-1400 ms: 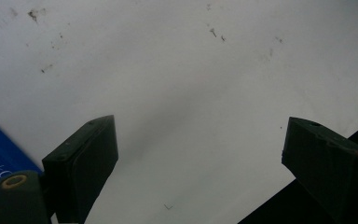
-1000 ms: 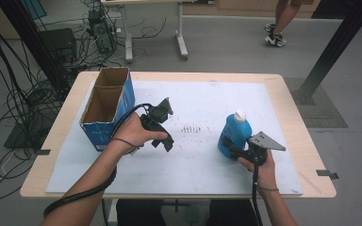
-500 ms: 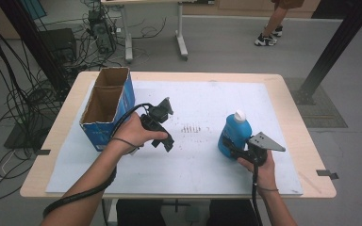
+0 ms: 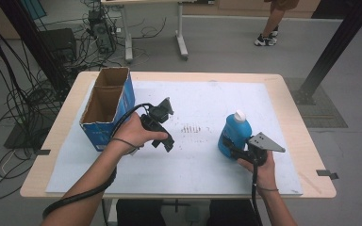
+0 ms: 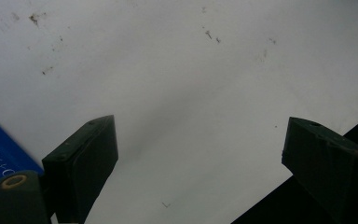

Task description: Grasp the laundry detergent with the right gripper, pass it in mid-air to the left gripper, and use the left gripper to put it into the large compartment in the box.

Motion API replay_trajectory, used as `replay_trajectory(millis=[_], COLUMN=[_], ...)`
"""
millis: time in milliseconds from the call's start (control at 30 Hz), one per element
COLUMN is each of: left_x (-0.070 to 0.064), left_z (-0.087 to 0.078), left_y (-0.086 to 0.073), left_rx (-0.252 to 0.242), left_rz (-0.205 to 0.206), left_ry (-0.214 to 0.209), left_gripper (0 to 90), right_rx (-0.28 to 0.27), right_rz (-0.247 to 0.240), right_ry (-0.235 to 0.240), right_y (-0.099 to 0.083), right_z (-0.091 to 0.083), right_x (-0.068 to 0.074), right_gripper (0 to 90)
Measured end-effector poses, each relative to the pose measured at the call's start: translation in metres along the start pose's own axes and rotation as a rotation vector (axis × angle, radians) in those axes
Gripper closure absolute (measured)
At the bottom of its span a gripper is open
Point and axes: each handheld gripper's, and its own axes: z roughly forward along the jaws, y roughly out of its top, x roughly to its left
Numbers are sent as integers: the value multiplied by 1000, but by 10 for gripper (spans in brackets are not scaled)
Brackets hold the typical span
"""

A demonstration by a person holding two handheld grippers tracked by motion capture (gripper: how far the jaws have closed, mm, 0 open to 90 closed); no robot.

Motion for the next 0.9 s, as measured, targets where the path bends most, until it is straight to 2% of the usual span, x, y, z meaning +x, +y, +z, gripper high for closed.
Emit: replay_trajectory(millis=[900], left_x=[-1], left_z=[2], left_y=[3], left_rx=[2], left_rz=[7], left_ry=[-2], left_gripper=[108], right_rx=[-12], right_rz=[-8], right_ry=[-1], right_y=[-1], right_z=[0], right_x=[0], right_gripper=[427])
